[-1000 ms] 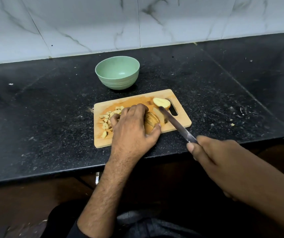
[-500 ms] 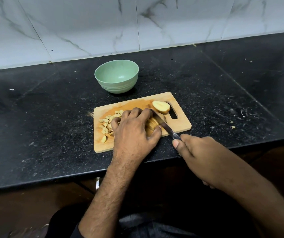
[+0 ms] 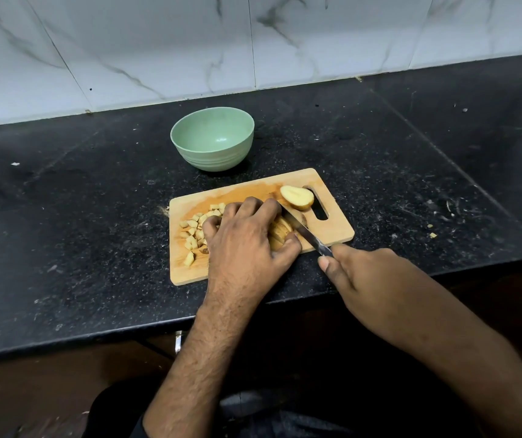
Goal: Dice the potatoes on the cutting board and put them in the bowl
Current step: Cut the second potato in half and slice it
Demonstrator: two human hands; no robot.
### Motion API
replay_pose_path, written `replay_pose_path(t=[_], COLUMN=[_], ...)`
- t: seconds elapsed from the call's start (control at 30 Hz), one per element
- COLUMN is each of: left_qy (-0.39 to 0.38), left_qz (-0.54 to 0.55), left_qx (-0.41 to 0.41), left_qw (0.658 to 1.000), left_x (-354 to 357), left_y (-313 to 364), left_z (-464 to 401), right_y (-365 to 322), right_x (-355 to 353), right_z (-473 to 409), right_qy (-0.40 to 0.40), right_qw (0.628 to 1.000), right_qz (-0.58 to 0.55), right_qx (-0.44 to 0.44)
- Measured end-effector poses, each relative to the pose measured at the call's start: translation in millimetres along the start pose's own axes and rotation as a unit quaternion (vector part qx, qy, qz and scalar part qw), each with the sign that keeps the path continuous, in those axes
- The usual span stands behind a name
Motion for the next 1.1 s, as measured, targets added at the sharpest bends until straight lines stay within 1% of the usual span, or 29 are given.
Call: replay_pose_path(t=[0.3, 0.67, 0.87, 1.1], left_qy=[-0.005, -0.006, 0.004, 0.004], left_qz=[0.013, 0.015, 0.018, 0.022], left_qx=[0.004, 0.006, -0.003, -0.009], left_qw=[1.000, 1.000, 1.000, 1.000], left_x=[-0.2, -1.2, 0.1, -0.8], left_y=[-0.8, -1.9, -1.7, -3.6], left_z=[0.2, -1.3, 0.5, 0.0], right_y=[-0.5, -8.6, -9.2, -2.4], right_x=[3.2, 8.9, 2.4, -10.8], right_z=[-3.7, -23.5, -34.5, 9.9], right_qy=[-0.006, -0.027, -0.085, -0.128], right_qw=[1.000, 0.999, 0.995, 0.992], right_qz=[-0.019, 0.027, 0.045, 0.016], right_qx=[-0.007, 0.000, 0.012, 0.000])
Point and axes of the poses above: each hand's wrist, its own z-axis away from the middle knuckle, its own x-axis out of the palm, y = z × x, the point moved 1 cm from there along -z, towards the middle knuckle, and after that the axes turned 14 degrees about -x, right-handed, at the moved point
